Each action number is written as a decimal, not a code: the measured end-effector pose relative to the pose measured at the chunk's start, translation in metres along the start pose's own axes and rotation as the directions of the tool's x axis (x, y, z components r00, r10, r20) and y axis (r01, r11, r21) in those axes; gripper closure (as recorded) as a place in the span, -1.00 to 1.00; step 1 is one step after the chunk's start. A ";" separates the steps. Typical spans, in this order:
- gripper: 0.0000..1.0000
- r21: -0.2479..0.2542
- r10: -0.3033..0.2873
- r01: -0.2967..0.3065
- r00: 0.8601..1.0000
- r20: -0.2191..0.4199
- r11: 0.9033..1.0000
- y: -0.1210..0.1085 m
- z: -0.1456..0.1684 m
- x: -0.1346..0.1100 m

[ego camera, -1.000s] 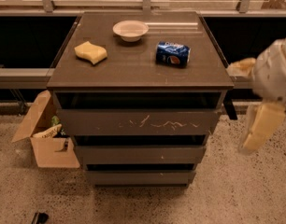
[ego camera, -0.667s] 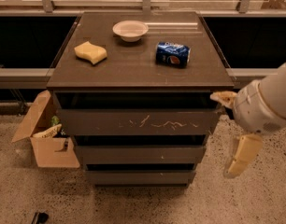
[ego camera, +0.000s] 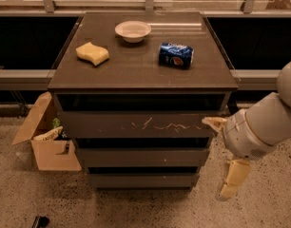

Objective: Open bottom drawer

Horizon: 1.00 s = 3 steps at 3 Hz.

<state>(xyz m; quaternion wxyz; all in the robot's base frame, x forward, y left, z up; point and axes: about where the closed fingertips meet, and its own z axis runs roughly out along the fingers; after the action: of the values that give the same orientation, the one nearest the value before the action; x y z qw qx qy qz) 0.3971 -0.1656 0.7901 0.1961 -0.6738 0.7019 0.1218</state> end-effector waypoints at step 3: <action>-1.00 -0.058 0.043 -0.044 0.999 -0.015 0.997 0.014 0.170 0.101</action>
Offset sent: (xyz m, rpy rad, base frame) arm -0.0011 -0.0192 -0.1994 -0.0738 0.1057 -0.0148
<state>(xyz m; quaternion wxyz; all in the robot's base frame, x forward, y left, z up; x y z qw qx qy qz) 0.4001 -0.1811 0.5928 0.1689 -0.6646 0.7140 0.1416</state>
